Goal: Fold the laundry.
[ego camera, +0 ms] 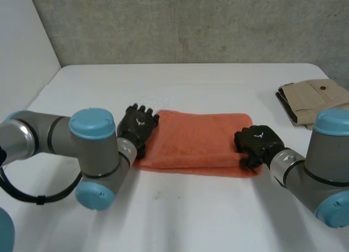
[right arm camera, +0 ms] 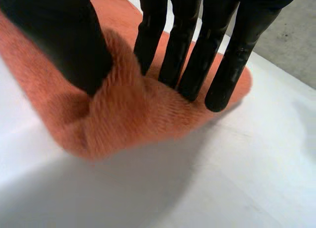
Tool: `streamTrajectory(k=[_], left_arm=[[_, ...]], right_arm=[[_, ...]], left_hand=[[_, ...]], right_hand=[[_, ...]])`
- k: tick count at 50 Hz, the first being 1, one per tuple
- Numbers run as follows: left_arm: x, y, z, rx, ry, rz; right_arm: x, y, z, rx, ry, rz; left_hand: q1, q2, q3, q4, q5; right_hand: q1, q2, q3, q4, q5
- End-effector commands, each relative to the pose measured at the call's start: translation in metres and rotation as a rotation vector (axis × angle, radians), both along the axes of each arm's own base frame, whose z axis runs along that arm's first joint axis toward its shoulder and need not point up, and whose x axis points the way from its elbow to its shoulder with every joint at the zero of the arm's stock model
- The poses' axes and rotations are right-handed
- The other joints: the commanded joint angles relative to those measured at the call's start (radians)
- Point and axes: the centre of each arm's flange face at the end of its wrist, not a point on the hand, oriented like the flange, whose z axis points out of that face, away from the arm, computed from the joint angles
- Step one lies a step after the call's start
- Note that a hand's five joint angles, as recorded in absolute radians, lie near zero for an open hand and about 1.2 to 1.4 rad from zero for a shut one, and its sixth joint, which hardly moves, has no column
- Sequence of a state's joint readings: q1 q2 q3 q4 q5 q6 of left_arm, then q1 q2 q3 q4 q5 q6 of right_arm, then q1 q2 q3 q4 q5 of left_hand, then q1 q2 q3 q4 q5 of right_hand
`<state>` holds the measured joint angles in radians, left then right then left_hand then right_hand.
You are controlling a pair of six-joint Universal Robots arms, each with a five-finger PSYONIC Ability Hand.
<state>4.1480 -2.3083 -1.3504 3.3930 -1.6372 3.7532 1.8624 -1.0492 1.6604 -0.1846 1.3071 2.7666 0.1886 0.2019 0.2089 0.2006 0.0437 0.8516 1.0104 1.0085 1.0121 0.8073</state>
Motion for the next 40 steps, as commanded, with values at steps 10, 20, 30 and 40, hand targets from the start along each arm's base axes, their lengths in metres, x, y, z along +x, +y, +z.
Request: streamTrajectory(k=[10,20,30,40], left_arm=[[0.021,0.064,0.064,0.156,0.179,0.064],[0.049,0.050,0.123,0.049,0.337,0.149],[0.071,0.026,0.127,0.023,0.363,0.235],[0.068,0.019,0.126,0.002,0.411,0.229]], right_arm=[[-0.033,-0.008,0.018,-0.153,0.274,0.027],[0.007,-0.005,0.057,-0.343,0.302,0.157],[0.109,0.083,0.067,-0.505,0.147,0.609],[0.132,0.115,0.041,-0.424,0.104,0.745]], left_hand=[[0.007,-0.006,-0.013,-0.005,-0.022],[0.004,-0.009,-0.016,-0.008,-0.025],[0.004,-0.009,-0.016,-0.008,-0.025],[-0.001,-0.015,-0.022,-0.014,-0.031]], right_hand=[[0.545,0.386,0.388,0.384,0.414],[0.545,0.386,0.388,0.384,0.414],[0.545,0.386,0.388,0.384,0.414],[-0.620,-0.778,-0.777,-0.780,-0.750]])
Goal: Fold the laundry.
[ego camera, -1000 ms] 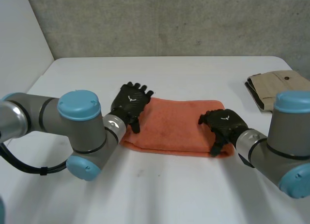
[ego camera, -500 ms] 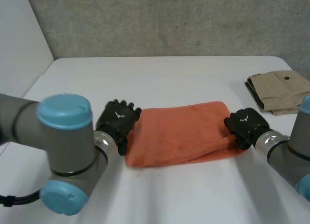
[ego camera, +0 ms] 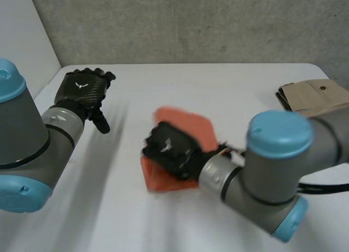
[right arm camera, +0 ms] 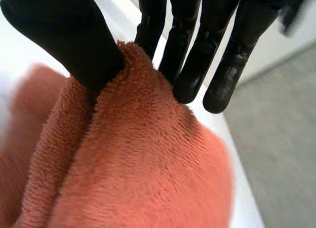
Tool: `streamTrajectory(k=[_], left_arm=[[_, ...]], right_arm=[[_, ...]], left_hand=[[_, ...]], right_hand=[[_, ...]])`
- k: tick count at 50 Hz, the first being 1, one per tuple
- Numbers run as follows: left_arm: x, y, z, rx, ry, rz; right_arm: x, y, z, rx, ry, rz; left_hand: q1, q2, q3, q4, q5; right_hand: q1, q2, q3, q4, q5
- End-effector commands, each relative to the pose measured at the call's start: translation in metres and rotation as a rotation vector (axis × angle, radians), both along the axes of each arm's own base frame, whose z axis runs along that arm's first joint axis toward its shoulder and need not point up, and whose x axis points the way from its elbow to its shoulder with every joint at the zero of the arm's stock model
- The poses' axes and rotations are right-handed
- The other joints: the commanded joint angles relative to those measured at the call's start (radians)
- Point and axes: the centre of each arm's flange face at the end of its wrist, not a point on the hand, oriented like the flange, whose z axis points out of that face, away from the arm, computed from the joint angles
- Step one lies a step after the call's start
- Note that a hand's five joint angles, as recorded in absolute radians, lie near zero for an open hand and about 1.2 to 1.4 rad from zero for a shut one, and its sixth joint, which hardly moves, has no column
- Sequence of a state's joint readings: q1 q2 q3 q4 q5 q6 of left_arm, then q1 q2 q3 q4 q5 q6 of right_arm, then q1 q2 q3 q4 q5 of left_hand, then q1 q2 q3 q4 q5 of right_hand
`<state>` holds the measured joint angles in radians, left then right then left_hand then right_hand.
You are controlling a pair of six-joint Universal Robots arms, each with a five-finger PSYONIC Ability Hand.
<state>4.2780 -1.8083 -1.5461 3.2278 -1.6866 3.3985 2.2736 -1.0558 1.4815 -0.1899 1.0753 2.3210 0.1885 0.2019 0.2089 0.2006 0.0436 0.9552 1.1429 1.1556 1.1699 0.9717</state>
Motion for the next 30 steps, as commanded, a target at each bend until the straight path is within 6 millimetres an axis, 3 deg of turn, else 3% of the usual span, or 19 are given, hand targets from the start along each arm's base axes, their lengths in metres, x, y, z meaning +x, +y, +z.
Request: streamTrajectory(k=[1,5,6,9,12,15,20,30], left_arm=[[-0.007,-0.002,-0.003,-0.017,0.031,-0.017],[-0.017,-0.004,-0.009,-0.020,0.036,-0.042],[-0.024,-0.003,-0.008,-0.036,0.042,-0.063],[-0.043,0.003,-0.009,-0.057,0.051,-0.117],[-0.065,0.014,-0.017,-0.047,0.051,-0.190],[-0.080,0.022,-0.027,-0.023,0.044,-0.256],[-0.092,0.033,-0.058,0.071,0.001,-0.304],[-0.078,0.046,-0.093,0.237,-0.142,-0.210]], right_arm=[[0.004,0.003,-0.006,0.064,-0.001,-0.037],[-0.009,-0.023,-0.002,0.226,-0.086,-0.205],[-0.024,-0.046,0.008,0.305,-0.162,-0.309],[-0.056,-0.082,0.028,0.482,-0.341,-0.469],[-0.071,-0.095,0.040,0.621,-0.459,-0.538],[-0.076,-0.099,0.041,0.675,-0.454,-0.566],[-0.072,-0.104,0.021,0.705,-0.355,-0.598],[-0.061,-0.114,-0.030,0.787,-0.178,-0.627]], left_hand=[[-0.001,-0.015,-0.022,-0.014,-0.031],[-0.001,-0.015,-0.022,-0.014,-0.031],[-0.001,-0.015,-0.022,-0.014,-0.031],[-0.001,-0.015,-0.022,-0.014,-0.031],[0.002,-0.012,-0.019,-0.011,-0.028],[0.002,-0.012,-0.019,-0.011,-0.028],[0.007,-0.006,-0.013,-0.005,-0.022],[0.004,-0.009,-0.016,-0.008,-0.025]], right_hand=[[-0.781,-0.968,-0.981,-0.995,-0.972],[-0.781,-0.968,-0.981,-0.995,-0.972],[-0.781,-0.968,-0.981,-0.995,-0.972],[-0.781,-0.968,-0.981,-0.995,-0.972],[-0.781,-0.968,-0.981,-0.995,-0.972],[-0.781,-0.968,-0.981,-0.995,-0.972],[-0.781,-0.968,-0.981,-0.995,-0.972],[-0.781,-0.968,-0.981,-0.995,-0.972]])
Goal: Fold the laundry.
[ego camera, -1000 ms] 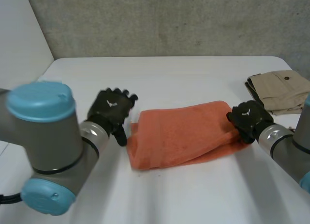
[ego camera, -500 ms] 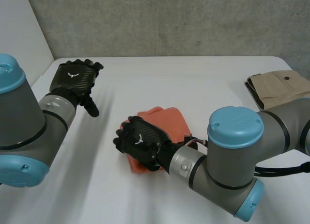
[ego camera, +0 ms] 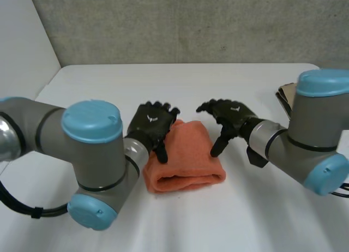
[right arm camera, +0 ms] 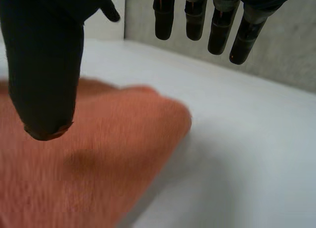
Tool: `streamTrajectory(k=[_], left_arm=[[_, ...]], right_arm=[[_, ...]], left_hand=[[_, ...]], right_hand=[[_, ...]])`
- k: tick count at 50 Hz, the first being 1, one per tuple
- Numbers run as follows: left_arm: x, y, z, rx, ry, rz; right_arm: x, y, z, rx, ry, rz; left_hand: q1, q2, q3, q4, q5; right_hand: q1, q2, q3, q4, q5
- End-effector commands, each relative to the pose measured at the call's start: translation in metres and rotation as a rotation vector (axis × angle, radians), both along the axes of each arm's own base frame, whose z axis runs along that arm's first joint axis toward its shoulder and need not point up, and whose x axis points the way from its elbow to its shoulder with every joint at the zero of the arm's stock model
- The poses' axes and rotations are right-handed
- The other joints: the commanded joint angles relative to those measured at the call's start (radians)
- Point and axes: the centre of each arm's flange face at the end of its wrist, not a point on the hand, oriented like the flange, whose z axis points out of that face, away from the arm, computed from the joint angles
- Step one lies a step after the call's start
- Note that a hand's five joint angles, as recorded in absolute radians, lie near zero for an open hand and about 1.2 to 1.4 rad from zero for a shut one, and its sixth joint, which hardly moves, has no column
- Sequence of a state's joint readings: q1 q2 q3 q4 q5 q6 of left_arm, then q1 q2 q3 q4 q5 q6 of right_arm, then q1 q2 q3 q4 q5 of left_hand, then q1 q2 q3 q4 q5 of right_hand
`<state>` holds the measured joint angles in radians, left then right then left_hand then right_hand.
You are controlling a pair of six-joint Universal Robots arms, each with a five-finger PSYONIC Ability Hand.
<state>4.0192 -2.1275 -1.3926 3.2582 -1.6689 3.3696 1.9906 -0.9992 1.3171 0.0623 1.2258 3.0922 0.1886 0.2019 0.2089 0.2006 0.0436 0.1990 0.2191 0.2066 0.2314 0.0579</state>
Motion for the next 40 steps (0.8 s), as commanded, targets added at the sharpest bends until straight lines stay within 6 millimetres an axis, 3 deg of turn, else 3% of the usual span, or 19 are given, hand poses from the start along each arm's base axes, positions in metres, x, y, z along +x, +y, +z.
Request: streamTrajectory(k=[1,10,16,27,30,34,40], left_arm=[[0.016,0.008,-0.025,0.118,-0.144,0.057],[0.024,0.005,-0.034,0.126,-0.250,0.049],[0.026,-0.001,-0.026,0.098,-0.246,0.049],[0.021,-0.001,0.064,-0.093,-0.033,-0.045],[0.030,-0.007,0.093,-0.111,0.058,-0.050],[0.042,-0.010,0.107,-0.068,0.108,-0.034],[0.043,-0.003,0.108,0.018,0.113,-0.110]], right_arm=[[0.011,-0.001,-0.038,0.097,0.095,0.046],[0.015,0.006,-0.049,-0.003,0.278,0.092],[0.013,0.004,-0.027,-0.101,0.277,0.040],[0.000,0.021,0.034,-0.358,0.170,-0.068],[0.001,0.037,0.031,-0.349,0.183,-0.074],[0.009,0.065,0.017,-0.319,0.208,-0.030],[0.018,0.092,-0.003,-0.312,0.207,0.030]], left_hand=[[0.001,-0.012,-0.019,-0.011,-0.028],[-0.007,-0.021,-0.028,-0.019,-0.037],[-0.007,-0.021,-0.028,-0.019,-0.037],[-0.004,-0.018,-0.025,-0.017,-0.034],[-0.001,-0.015,-0.022,-0.014,-0.031],[-0.001,-0.015,-0.022,-0.014,-0.031],[-0.001,-0.015,-0.022,-0.014,-0.031]], right_hand=[[-0.024,-0.045,-0.032,-0.057,-0.058],[-0.024,-0.045,-0.032,-0.057,-0.058],[-0.024,-0.045,-0.032,-0.057,-0.058],[-0.024,-0.045,-0.032,-0.057,-0.058],[-0.024,-0.045,-0.032,-0.057,-0.058],[-0.024,-0.045,-0.032,-0.057,-0.058],[-0.024,-0.045,-0.032,-0.057,-0.058]])
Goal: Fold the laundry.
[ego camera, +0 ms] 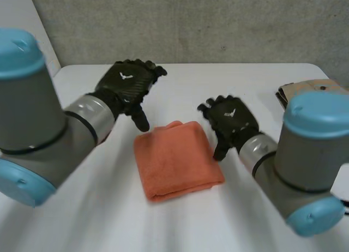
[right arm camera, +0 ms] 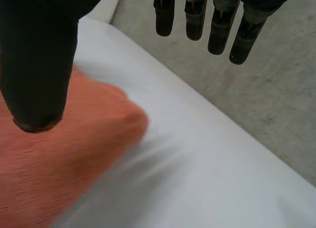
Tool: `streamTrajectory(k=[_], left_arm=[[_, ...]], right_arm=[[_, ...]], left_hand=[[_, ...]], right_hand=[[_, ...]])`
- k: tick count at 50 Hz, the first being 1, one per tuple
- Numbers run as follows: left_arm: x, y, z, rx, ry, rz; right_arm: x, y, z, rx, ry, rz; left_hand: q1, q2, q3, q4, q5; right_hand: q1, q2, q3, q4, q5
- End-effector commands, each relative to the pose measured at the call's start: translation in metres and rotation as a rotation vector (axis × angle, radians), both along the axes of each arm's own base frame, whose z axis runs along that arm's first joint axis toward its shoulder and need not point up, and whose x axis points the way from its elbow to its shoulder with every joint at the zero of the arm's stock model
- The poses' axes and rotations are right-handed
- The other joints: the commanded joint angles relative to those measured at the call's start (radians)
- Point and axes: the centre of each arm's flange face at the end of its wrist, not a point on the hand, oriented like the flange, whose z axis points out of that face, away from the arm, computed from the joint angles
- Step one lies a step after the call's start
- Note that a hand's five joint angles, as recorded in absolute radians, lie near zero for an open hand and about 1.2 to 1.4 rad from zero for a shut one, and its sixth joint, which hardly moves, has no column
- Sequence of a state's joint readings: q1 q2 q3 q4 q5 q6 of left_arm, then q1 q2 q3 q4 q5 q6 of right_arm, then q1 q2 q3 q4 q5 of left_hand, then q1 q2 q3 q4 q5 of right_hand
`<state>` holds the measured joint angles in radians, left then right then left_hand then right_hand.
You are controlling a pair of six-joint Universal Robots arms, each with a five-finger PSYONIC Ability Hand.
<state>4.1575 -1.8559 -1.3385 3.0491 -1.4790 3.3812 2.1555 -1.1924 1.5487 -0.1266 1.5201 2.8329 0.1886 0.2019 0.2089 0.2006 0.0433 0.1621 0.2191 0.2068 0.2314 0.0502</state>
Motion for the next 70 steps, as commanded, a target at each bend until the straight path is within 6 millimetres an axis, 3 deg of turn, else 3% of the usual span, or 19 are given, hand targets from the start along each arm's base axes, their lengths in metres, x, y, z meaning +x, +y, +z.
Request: streamTrajectory(k=[1,5,11,15,27,35,49,57,63,70], left_arm=[[0.006,0.005,0.005,0.098,0.018,-0.070],[0.006,0.005,0.005,0.104,0.017,-0.076],[0.007,0.004,0.005,0.107,0.023,-0.072],[0.007,0.004,0.005,0.107,0.023,-0.072],[0.007,0.004,0.003,0.113,0.021,-0.073],[0.007,0.004,0.003,0.119,0.028,-0.070],[0.007,0.005,0.002,0.127,0.035,-0.071],[0.007,0.005,0.001,0.133,0.038,-0.068],[0.007,0.005,0.002,0.138,0.047,-0.067],[0.007,0.005,0.002,0.139,0.047,-0.068]], right_arm=[[0.013,0.040,-0.028,0.024,0.020,0.081],[0.021,0.055,-0.041,0.022,0.022,0.126],[0.026,0.061,-0.067,0.069,0.062,0.145],[0.028,0.057,-0.076,0.065,0.059,0.143],[0.041,0.041,-0.094,0.003,0.056,0.157],[0.049,0.033,-0.095,-0.027,0.054,0.162],[0.059,0.023,-0.094,-0.050,0.037,0.165],[0.063,0.013,-0.102,-0.042,0.043,0.157],[0.056,-0.009,-0.102,-0.054,0.038,0.112],[0.030,-0.052,-0.095,-0.092,0.069,0.033]], left_hand=[[-0.001,-0.015,-0.022,-0.014,-0.031],[-0.001,-0.015,-0.022,-0.014,-0.031],[-0.001,-0.015,-0.022,-0.014,-0.031],[-0.001,-0.015,-0.022,-0.014,-0.031],[-0.001,-0.015,-0.022,-0.014,-0.031],[-0.001,-0.015,-0.022,-0.014,-0.031],[-0.001,-0.015,-0.022,-0.014,-0.031],[-0.001,-0.015,-0.022,-0.014,-0.031],[0.001,-0.012,-0.019,-0.011,-0.028],[0.001,-0.012,-0.019,-0.011,-0.028]], right_hand=[[0.012,-0.045,-0.032,-0.057,-0.050],[0.012,-0.045,-0.032,-0.057,-0.050],[0.012,-0.045,-0.032,-0.057,-0.050],[0.012,-0.045,-0.032,-0.057,-0.050],[0.363,0.306,0.318,0.294,0.300],[0.539,0.482,0.494,0.470,0.476],[0.621,0.564,0.577,0.552,0.559],[0.950,0.893,0.905,0.881,0.887],[1.223,1.166,1.178,1.154,1.160],[1.234,1.177,1.189,1.165,1.172]])
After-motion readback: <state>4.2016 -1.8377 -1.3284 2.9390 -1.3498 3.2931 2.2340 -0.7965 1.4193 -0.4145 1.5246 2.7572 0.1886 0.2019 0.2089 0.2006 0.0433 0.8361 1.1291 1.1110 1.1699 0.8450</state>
